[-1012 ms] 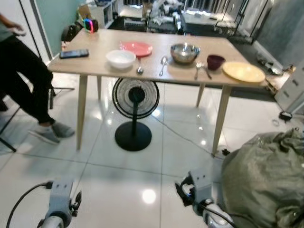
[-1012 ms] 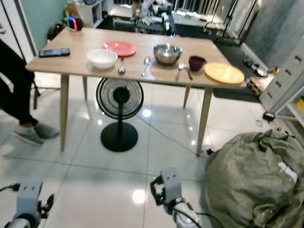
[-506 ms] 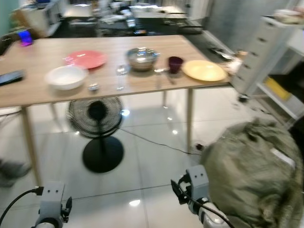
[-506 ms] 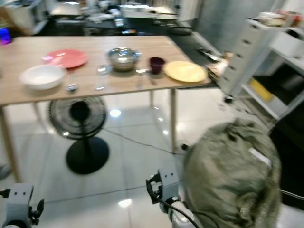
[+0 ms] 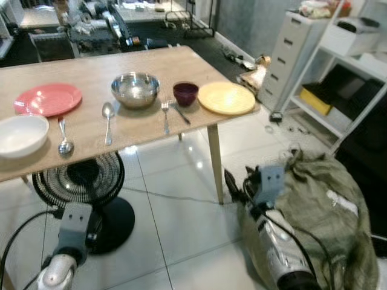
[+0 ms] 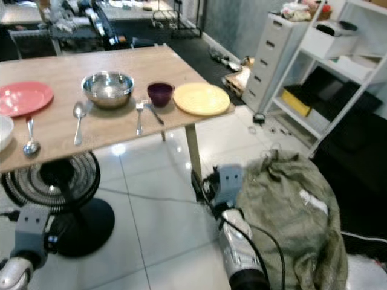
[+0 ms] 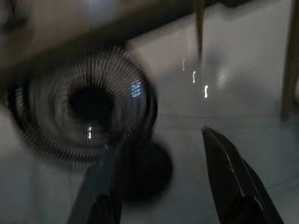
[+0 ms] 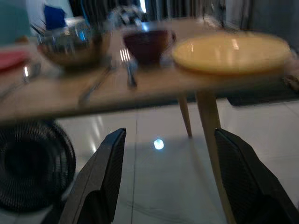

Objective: Setting the table

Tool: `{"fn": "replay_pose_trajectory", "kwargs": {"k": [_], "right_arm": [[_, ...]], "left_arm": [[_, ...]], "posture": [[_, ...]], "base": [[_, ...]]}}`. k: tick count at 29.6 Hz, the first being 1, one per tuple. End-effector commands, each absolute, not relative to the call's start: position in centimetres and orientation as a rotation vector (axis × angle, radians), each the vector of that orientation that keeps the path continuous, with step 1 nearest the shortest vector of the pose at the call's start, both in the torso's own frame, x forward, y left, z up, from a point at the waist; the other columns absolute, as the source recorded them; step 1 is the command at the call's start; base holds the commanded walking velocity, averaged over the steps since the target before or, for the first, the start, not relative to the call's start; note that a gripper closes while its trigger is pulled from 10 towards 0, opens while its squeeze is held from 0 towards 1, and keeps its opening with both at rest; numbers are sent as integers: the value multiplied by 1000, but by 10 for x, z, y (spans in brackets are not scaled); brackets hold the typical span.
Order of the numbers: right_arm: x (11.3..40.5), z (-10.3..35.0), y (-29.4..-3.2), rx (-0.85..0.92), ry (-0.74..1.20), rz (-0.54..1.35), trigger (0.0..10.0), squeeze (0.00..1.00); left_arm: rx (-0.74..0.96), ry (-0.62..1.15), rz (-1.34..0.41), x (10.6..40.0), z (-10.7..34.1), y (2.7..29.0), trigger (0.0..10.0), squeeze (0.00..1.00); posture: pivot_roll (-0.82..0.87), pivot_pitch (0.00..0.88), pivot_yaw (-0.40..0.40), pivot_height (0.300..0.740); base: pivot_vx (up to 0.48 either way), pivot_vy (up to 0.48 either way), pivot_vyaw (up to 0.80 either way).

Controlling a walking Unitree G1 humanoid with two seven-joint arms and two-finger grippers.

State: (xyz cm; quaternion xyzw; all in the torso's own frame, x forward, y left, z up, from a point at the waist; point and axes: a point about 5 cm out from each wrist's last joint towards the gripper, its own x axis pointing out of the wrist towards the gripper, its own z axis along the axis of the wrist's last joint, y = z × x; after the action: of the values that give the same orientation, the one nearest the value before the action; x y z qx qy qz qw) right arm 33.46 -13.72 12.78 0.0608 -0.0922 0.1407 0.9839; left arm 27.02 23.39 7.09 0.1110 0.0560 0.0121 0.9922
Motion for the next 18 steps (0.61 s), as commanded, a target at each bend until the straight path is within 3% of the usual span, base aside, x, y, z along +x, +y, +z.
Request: {"fn": "replay_pose_trajectory", "kwargs": {"k": [1,7,9,18], "right_arm": [[336,152,-123,183,-250,348,10000,0],[333,169,-112,266,-278,423,10000,0],[330,179,-102,298,-283,502,10000,0],[317,172,-70,283,-209,654,10000,0]], "left_arm": [[267,40,-11,275,94,230,10000,0],[295,-79,-57,283,129,220,10000,0],[331,-209,-110,285,165,207,10000,0],[399,-273,-147,273,186,193,10000,0]], "posture": [[74,37,20,740],[77,36,24,740],[81,34,25,740],[98,25,16,740]], "base": [[480,0,0],[480,0,0],[480,0,0],[462,0,0]]}}
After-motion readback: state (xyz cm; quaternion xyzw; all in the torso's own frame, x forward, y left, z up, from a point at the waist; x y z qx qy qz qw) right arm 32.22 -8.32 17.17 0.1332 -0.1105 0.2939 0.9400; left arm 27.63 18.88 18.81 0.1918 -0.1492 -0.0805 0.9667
